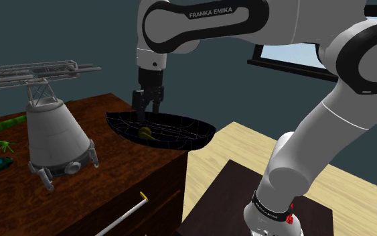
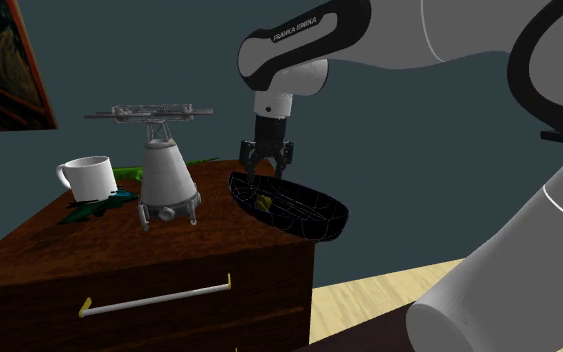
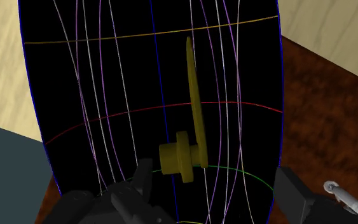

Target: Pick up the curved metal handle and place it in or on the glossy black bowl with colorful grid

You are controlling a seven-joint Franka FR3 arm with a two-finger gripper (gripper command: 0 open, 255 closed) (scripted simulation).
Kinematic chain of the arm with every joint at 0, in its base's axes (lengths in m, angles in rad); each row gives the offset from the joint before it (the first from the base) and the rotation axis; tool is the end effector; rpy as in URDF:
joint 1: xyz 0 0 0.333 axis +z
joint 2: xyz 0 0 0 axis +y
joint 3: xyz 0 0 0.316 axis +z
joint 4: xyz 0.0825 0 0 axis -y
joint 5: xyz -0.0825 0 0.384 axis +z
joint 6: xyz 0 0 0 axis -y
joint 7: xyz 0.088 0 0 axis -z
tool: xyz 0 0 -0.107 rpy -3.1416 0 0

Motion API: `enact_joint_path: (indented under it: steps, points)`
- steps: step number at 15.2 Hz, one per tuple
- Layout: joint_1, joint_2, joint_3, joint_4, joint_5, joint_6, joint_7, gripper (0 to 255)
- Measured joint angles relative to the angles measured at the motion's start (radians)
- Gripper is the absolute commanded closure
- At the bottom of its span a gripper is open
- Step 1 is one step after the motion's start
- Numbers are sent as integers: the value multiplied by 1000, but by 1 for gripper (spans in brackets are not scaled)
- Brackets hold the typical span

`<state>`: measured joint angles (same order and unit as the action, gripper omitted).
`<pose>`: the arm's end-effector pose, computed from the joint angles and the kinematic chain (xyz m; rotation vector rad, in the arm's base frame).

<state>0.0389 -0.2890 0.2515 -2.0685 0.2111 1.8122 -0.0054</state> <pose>0.4478 0.1633 0.5524 -2.9834 -0.3577 -0.0105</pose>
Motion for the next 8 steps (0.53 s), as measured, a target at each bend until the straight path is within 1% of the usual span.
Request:
enact_joint_path:
  steps: [4,6,8]
  points:
    - [-1,2,-1,14,-1,-12,1,0]
    - [-2,7,-3,79,-6,-70,11,0]
    - [-7,4,-13,116,-8,-112,5,0]
